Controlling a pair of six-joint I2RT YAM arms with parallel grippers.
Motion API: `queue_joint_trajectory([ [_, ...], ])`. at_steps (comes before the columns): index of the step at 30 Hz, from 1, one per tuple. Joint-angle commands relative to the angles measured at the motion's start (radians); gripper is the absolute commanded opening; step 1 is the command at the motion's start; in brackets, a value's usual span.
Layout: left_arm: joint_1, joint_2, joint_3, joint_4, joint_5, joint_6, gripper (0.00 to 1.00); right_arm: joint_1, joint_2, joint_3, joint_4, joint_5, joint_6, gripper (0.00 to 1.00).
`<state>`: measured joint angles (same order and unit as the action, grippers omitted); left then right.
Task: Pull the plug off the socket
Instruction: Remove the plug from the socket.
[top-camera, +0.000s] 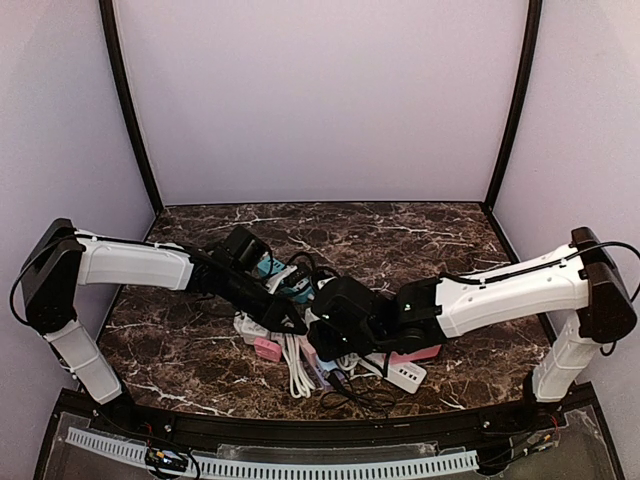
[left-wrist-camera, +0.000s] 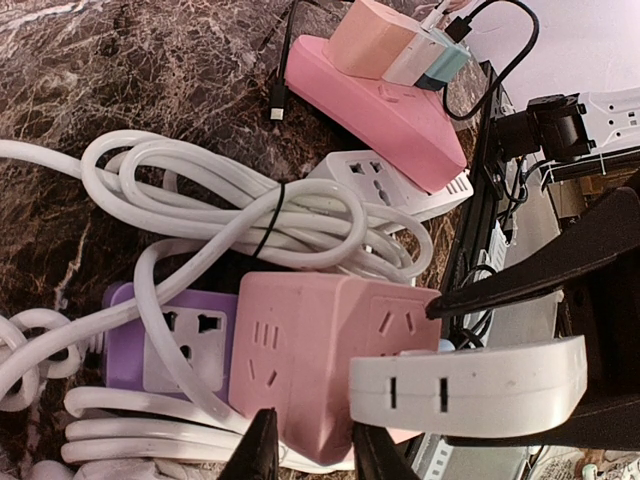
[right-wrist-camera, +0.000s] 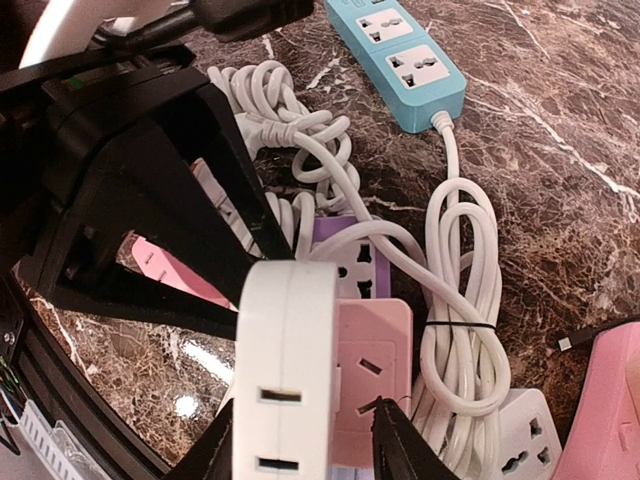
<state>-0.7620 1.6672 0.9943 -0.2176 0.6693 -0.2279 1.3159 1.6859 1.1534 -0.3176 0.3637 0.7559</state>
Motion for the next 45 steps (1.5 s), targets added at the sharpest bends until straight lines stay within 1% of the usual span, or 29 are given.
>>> queue_joint_trajectory([
  [1, -0.005, 0.037, -0.011, -0.071, -0.089, 0.021, 0.25, 0.009, 0.018, 0.036, 0.029, 0.006, -0.015, 0.39],
  [5, -0.005, 0.037, -0.010, -0.072, -0.089, 0.020, 0.25, 0.009, 0.027, 0.044, 0.031, 0.012, -0.024, 0.33],
  [10, -0.005, 0.038, -0.010, -0.074, -0.089, 0.021, 0.25, 0.008, 0.035, 0.054, 0.031, 0.010, -0.026, 0.19],
  [14, -0.005, 0.040, -0.008, -0.074, -0.090, 0.020, 0.25, 0.008, 0.035, 0.053, 0.030, 0.014, -0.023, 0.12],
  [17, -0.004, 0.041, -0.008, -0.076, -0.091, 0.020, 0.25, 0.009, 0.034, 0.052, 0.025, 0.018, -0.017, 0.00],
  [22, -0.005, 0.047, -0.009, -0.077, -0.092, 0.020, 0.24, 0.008, 0.032, 0.051, 0.013, 0.029, 0.005, 0.00],
  [32, -0.005, 0.048, -0.008, -0.078, -0.095, 0.021, 0.24, -0.025, 0.000, 0.007, 0.013, -0.002, 0.090, 0.00],
  [45, -0.004, 0.051, -0.007, -0.084, -0.101, 0.023, 0.24, -0.041, -0.048, -0.038, 0.025, 0.002, 0.135, 0.00],
])
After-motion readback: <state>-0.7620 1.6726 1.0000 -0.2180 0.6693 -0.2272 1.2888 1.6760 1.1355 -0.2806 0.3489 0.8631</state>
